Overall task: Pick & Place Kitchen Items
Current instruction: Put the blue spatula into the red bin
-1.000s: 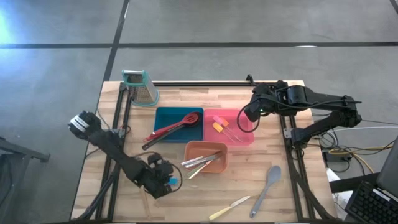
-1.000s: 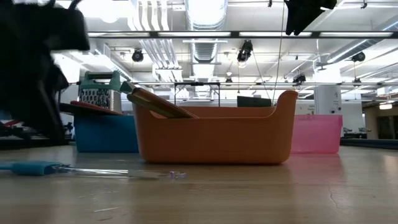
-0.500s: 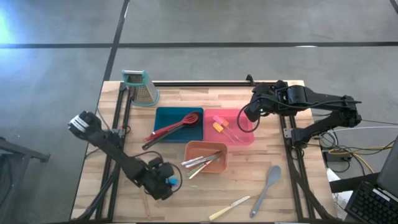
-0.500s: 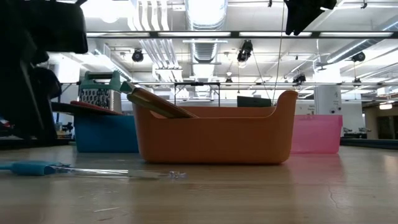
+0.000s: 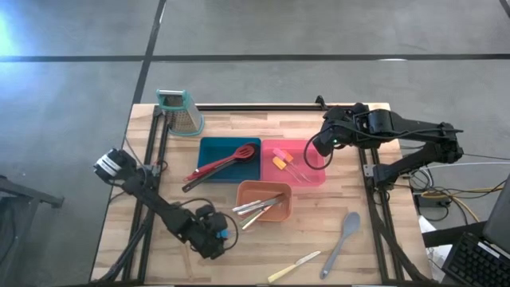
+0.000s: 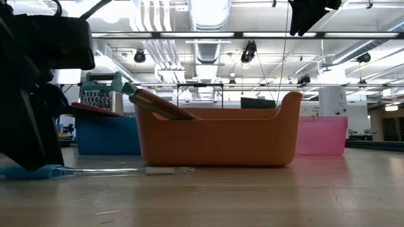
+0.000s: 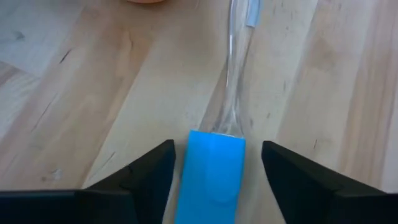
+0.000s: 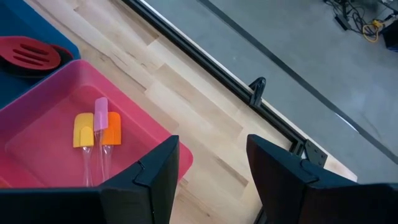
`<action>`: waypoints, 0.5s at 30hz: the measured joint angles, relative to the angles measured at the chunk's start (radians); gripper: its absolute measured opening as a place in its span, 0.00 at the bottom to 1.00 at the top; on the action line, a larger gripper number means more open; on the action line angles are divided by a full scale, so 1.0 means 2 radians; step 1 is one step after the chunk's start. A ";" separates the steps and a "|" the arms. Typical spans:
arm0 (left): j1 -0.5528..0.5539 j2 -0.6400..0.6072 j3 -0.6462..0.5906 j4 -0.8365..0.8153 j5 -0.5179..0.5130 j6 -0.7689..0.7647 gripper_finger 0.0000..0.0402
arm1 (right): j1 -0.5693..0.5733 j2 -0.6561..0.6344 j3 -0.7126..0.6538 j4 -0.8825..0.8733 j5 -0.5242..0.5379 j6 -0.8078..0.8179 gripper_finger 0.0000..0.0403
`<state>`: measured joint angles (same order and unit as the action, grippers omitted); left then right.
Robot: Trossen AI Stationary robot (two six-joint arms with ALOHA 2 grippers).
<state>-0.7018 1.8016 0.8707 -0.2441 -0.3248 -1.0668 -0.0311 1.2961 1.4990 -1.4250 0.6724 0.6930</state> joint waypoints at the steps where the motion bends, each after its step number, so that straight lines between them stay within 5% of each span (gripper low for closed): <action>1: 0.000 0.002 0.000 -0.001 0.000 0.000 0.58 | 0.000 0.000 0.000 0.000 0.000 0.000 0.45; 10: 0.001 -0.011 0.002 -0.002 0.027 0.022 0.07 | 0.000 0.000 0.000 0.000 0.000 0.000 0.45; 15: 0.001 -0.032 0.003 -0.008 0.044 0.035 0.01 | 0.000 0.000 0.000 0.001 0.004 0.000 0.44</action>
<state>-0.7004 1.7369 0.8762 -0.2594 -0.2369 -0.9970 -0.0320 1.2961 1.4990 -1.4239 0.6795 0.6937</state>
